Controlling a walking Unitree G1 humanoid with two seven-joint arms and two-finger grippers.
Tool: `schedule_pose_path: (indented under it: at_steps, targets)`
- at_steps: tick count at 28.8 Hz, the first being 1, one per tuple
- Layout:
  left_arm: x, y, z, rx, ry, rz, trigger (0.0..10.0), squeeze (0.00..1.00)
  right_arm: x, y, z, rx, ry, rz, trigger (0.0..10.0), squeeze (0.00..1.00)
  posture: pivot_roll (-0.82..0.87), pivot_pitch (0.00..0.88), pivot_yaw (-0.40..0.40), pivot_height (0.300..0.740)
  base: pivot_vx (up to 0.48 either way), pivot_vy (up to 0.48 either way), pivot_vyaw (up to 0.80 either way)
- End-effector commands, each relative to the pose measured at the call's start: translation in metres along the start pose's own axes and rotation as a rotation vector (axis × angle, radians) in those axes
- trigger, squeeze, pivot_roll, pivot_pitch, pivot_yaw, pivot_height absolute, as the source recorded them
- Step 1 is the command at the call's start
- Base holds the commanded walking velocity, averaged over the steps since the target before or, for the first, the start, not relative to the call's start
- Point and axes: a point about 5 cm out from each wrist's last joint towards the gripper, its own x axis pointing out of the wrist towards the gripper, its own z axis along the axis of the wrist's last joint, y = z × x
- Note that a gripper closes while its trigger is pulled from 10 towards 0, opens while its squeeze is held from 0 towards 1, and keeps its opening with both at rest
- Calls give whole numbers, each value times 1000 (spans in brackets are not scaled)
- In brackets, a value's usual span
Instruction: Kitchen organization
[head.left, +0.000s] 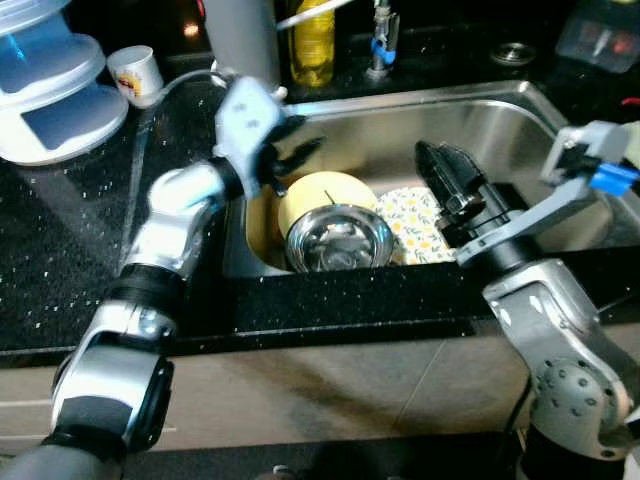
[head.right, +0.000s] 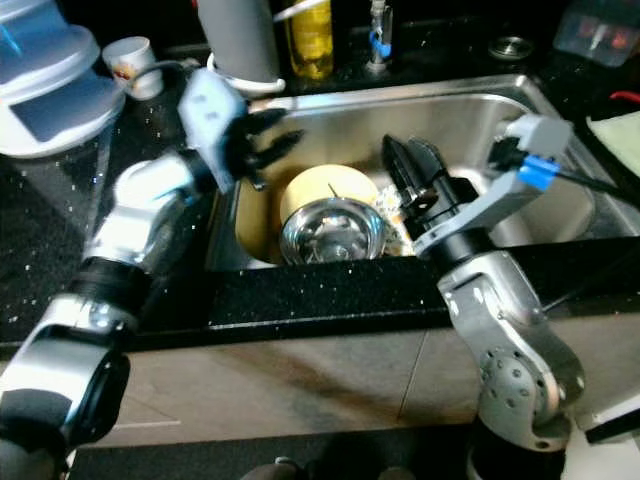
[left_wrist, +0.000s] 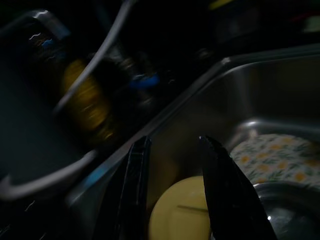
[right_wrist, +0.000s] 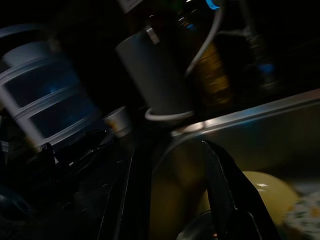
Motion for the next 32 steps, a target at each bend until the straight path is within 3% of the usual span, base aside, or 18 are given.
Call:
schedule_pose_path:
  at_steps: [1,7,11,14,16,20,24,30,32]
  targets:
    - [-9,7,4,20,1,52,10000,0,1,0,-7,14,9,7,10000,0,-31,25,54,740,0,0,0]
    - [-32,10,11,3,-7,162,10000,0,1,-3,-17,38,16,7,10000,0,-6,0,43,740,0,0,0]
    - [-57,-10,12,-29,33,215,10000,0,-7,-16,-32,39,56,-38,10000,0,11,0,29,740,0,0,0]
    - [-62,-14,10,-32,52,211,10000,0,-8,-18,-34,42,59,-46,10000,0,23,0,22,740,0,0,0]
    - [-73,-22,7,-43,94,208,10000,0,-8,-20,-37,41,63,-50,10000,0,30,0,21,740,0,0,0]
    - [-77,-25,6,-49,110,210,10000,0,-7,-21,-39,39,65,-50,10000,0,36,0,22,740,0,0,0]
    - [-87,-42,9,-85,160,201,10000,0,-14,-29,-55,1,104,-91,10000,0,51,0,18,740,-62,0,0]
    - [-91,-48,10,-102,180,197,10000,0,-17,-28,-59,-23,114,-102,10000,0,47,0,20,740,-254,0,0]
    - [-91,-57,9,-109,186,171,10000,0,-22,-28,-62,-77,132,-137,10000,0,46,0,17,740,-253,0,0]
